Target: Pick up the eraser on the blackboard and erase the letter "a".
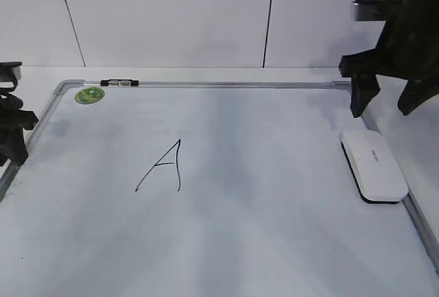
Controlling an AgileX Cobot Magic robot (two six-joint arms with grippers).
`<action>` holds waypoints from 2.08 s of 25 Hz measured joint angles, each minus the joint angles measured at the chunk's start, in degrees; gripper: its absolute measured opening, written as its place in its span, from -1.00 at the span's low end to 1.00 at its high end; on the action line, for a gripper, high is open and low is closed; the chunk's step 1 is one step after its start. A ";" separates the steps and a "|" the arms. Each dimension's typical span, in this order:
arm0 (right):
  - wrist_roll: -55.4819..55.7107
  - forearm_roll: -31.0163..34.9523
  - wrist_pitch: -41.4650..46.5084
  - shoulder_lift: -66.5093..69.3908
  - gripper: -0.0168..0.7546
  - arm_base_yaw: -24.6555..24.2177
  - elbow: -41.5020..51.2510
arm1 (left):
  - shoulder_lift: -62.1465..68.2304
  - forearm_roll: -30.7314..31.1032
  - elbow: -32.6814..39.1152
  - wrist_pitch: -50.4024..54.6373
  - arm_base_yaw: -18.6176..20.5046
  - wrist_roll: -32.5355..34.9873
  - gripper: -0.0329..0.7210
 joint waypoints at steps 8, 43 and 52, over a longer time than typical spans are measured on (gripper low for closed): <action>-1.38 0.96 0.25 -4.91 0.59 0.00 0.00 | -6.08 0.00 -4.51 8.60 0.00 0.00 -0.11; -2.88 2.43 1.66 -57.20 0.58 0.00 36.89 | -65.94 -6.10 15.43 17.70 0.00 -2.44 0.14; -2.88 2.51 1.87 -67.73 0.58 0.00 40.92 | -82.25 -2.40 28.25 18.39 0.00 -2.57 0.35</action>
